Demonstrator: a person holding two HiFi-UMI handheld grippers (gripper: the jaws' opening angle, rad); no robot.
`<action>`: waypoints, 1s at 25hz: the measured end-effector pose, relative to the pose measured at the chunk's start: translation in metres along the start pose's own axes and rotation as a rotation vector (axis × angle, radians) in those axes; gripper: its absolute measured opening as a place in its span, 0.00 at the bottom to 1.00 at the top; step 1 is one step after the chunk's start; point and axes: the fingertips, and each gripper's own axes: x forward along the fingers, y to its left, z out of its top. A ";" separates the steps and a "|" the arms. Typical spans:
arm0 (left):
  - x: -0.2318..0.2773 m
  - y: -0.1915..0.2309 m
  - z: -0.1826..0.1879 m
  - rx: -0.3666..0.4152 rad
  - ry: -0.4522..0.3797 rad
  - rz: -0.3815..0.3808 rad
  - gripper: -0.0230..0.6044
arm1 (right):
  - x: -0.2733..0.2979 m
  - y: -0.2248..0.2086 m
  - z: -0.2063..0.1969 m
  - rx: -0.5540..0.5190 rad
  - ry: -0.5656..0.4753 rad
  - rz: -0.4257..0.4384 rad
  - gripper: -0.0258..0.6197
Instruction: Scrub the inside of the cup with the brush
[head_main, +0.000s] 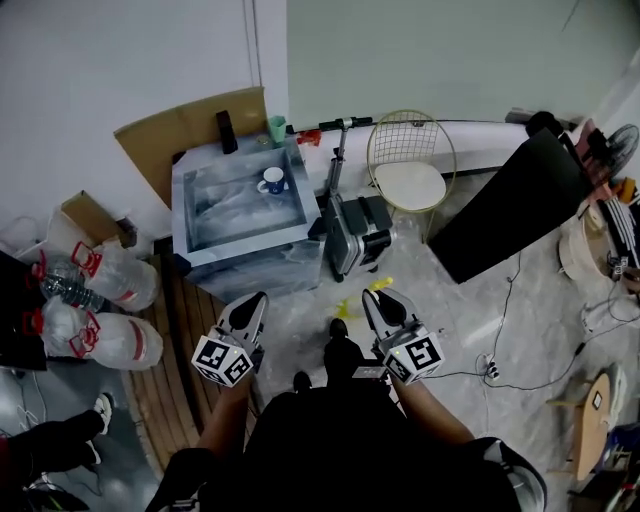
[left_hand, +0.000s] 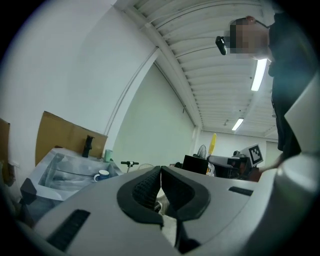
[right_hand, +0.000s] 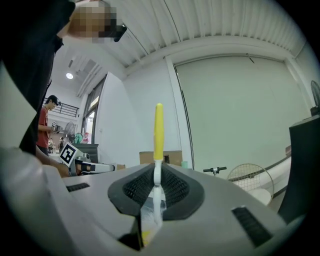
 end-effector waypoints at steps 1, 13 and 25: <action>0.011 0.004 -0.002 0.002 0.008 0.005 0.06 | 0.009 -0.010 -0.002 0.004 -0.002 0.011 0.11; 0.165 0.060 0.032 0.002 0.055 0.151 0.06 | 0.145 -0.155 0.013 0.069 0.008 0.175 0.12; 0.209 0.099 0.062 0.068 0.020 0.362 0.06 | 0.223 -0.210 0.026 0.065 -0.032 0.298 0.11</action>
